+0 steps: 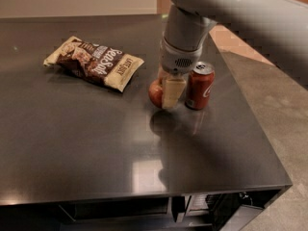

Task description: Move apple near coke can

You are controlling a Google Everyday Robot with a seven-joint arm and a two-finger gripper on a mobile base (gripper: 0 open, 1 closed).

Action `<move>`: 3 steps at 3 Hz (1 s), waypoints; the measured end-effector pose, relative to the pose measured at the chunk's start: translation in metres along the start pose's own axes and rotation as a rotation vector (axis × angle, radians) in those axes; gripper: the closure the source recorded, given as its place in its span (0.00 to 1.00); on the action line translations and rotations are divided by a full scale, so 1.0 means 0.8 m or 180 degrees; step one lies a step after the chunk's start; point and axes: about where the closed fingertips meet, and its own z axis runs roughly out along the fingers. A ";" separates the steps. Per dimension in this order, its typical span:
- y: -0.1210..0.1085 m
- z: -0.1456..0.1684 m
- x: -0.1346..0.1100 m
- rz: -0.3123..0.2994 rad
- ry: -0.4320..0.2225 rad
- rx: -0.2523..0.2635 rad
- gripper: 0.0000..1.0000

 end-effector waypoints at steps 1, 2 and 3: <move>-0.015 0.012 0.022 0.0075 0.0013 0.0016 1.00; -0.023 0.019 0.031 0.0101 0.0033 0.0029 0.82; -0.025 0.024 0.034 0.0092 0.0035 0.0011 0.58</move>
Offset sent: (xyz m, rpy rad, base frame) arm 0.0334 -0.0284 -0.0234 -0.0113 -0.0038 -0.0486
